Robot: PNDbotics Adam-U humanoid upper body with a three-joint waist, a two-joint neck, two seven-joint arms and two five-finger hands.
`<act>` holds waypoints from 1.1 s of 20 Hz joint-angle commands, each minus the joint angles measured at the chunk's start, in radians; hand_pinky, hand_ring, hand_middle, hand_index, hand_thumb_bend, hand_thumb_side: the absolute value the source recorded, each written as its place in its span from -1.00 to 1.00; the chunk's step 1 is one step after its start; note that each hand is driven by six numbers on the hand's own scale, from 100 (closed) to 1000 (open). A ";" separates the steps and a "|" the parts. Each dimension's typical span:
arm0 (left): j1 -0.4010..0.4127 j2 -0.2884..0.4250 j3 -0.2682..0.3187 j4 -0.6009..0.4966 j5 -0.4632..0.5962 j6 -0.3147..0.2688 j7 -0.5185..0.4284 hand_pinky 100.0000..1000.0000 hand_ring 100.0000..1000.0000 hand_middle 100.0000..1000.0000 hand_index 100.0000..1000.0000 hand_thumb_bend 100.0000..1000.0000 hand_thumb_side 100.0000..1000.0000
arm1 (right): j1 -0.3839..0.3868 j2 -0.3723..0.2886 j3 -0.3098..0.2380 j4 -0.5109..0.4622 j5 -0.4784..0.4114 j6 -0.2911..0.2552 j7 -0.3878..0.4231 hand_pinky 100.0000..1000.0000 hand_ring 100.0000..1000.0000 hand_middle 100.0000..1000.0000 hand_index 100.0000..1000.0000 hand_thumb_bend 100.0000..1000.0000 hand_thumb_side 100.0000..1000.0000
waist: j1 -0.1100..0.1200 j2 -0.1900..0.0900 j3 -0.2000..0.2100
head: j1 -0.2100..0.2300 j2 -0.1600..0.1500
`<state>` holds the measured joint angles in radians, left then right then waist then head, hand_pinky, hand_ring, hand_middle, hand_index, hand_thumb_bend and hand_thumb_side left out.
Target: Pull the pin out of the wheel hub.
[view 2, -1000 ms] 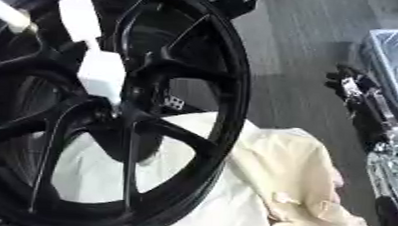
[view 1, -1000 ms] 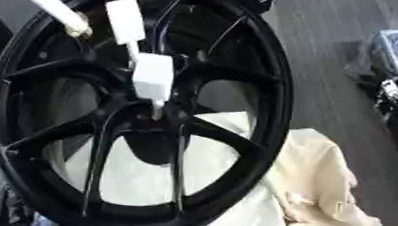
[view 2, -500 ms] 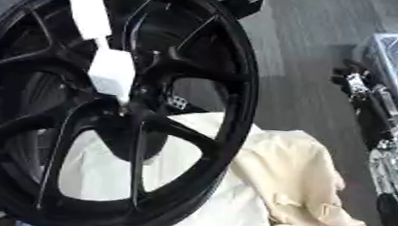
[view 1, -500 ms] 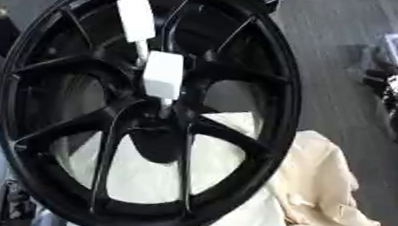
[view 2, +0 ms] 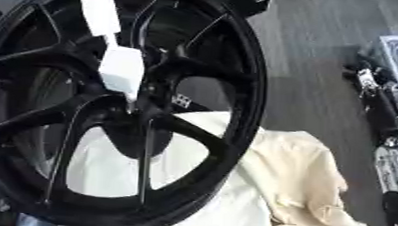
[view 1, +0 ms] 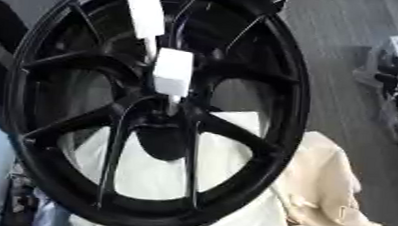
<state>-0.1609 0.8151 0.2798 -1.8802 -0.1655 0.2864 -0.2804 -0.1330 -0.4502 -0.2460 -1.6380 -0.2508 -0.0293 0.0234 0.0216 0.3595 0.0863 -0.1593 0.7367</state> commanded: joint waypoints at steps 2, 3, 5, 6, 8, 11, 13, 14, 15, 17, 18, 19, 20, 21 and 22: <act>0.009 0.001 0.014 0.018 -0.015 0.014 -0.014 0.53 0.46 0.45 0.56 -0.44 -0.57 | -0.010 -0.026 -0.013 -0.020 -0.005 0.000 -0.006 1.00 0.70 0.54 0.78 -1.00 0.27 | 0.003 -0.013 -0.005 | 0.005 -0.015; 0.010 -0.003 0.015 0.026 -0.014 0.011 -0.018 0.56 0.50 0.49 0.62 -0.26 -0.41 | -0.010 -0.026 -0.014 -0.020 -0.006 0.000 -0.007 1.00 0.70 0.54 0.78 -1.00 0.27 | 0.004 -0.012 -0.007 | 0.005 -0.017; 0.014 -0.010 0.015 0.045 -0.029 0.009 -0.025 0.66 0.59 0.58 0.82 0.26 0.04 | -0.012 -0.024 -0.014 -0.020 -0.006 0.001 -0.007 1.00 0.70 0.54 0.78 -1.00 0.28 | 0.006 -0.012 -0.010 | 0.006 -0.019; 0.015 -0.013 0.014 0.053 -0.041 0.010 -0.029 0.68 0.62 0.61 0.89 0.54 0.27 | -0.013 -0.024 -0.014 -0.020 -0.007 0.002 -0.007 1.00 0.70 0.54 0.78 -1.00 0.28 | 0.007 -0.011 -0.011 | 0.006 -0.022; 0.014 -0.020 0.012 0.064 -0.059 0.012 -0.032 0.68 0.62 0.60 0.91 0.57 0.35 | -0.015 -0.023 -0.013 -0.020 -0.008 0.003 -0.007 1.00 0.70 0.54 0.78 -1.00 0.28 | 0.008 -0.011 -0.014 | 0.007 -0.024; 0.012 -0.033 0.010 0.067 -0.061 0.012 -0.023 0.64 0.58 0.57 0.85 0.20 0.32 | -0.017 -0.023 -0.013 -0.020 -0.010 0.004 -0.007 1.00 0.70 0.54 0.78 -1.00 0.28 | 0.010 -0.011 -0.017 | 0.007 -0.028; 0.006 -0.043 0.020 0.066 -0.036 0.024 0.039 0.57 0.50 0.48 0.73 -0.23 0.35 | -0.017 -0.023 -0.014 -0.021 -0.011 0.004 -0.008 1.00 0.69 0.54 0.78 -1.00 0.28 | 0.011 -0.010 -0.015 | 0.006 -0.028; 0.002 -0.050 0.024 0.061 -0.012 0.032 0.092 0.49 0.39 0.36 0.55 -0.55 0.44 | -0.018 -0.023 -0.014 -0.022 -0.011 0.004 -0.008 1.00 0.69 0.53 0.77 -1.00 0.28 | 0.011 -0.011 -0.014 | 0.007 -0.027; -0.005 -0.068 0.034 0.051 0.051 0.037 0.185 0.43 0.34 0.31 0.46 -0.78 0.50 | -0.019 -0.023 -0.015 -0.023 -0.012 0.004 -0.009 1.00 0.69 0.54 0.78 -1.00 0.28 | 0.011 -0.011 -0.013 | 0.009 -0.026; -0.012 -0.100 0.029 0.015 0.246 0.002 0.411 0.41 0.32 0.30 0.44 -0.84 0.54 | -0.024 -0.025 -0.014 -0.027 -0.016 0.004 -0.010 1.00 0.69 0.54 0.78 -1.00 0.27 | 0.010 -0.011 -0.015 | 0.012 -0.022; -0.013 -0.112 0.017 -0.004 0.343 -0.033 0.510 0.40 0.34 0.32 0.46 -0.90 0.57 | -0.027 -0.026 -0.013 -0.030 -0.018 0.003 -0.010 1.00 0.70 0.54 0.78 -1.00 0.25 | 0.009 -0.012 -0.017 | 0.014 -0.019; -0.018 -0.135 0.005 -0.028 0.430 -0.080 0.595 0.41 0.35 0.33 0.47 -0.87 0.58 | -0.030 -0.028 -0.013 -0.035 -0.021 0.002 -0.010 1.00 0.70 0.54 0.78 -1.00 0.25 | 0.009 -0.015 -0.019 | 0.018 -0.015; -0.018 -0.154 -0.011 -0.051 0.500 -0.124 0.660 0.41 0.36 0.35 0.49 -0.83 0.63 | -0.034 -0.029 -0.012 -0.039 -0.024 0.001 -0.010 1.00 0.70 0.54 0.78 -1.00 0.24 | 0.008 -0.017 -0.022 | 0.022 -0.012; -0.017 -0.173 -0.030 -0.070 0.551 -0.161 0.703 0.42 0.38 0.37 0.50 -0.80 0.65 | -0.039 -0.030 -0.010 -0.044 -0.028 0.001 -0.011 1.00 0.70 0.54 0.78 -1.00 0.23 | 0.008 -0.019 -0.026 | 0.026 -0.010; -0.016 -0.187 -0.044 -0.083 0.582 -0.187 0.729 0.42 0.38 0.37 0.51 -0.78 0.66 | -0.042 -0.031 -0.008 -0.048 -0.031 0.001 -0.011 1.00 0.70 0.54 0.78 -1.00 0.22 | 0.007 -0.020 -0.028 | 0.030 -0.009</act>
<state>-0.1689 0.6232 0.2434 -1.9280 0.3508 0.1369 0.3861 -0.1677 -0.4505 -0.2511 -1.6584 -0.2717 -0.0270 0.0170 0.0288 0.3603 0.0570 -0.1356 0.7277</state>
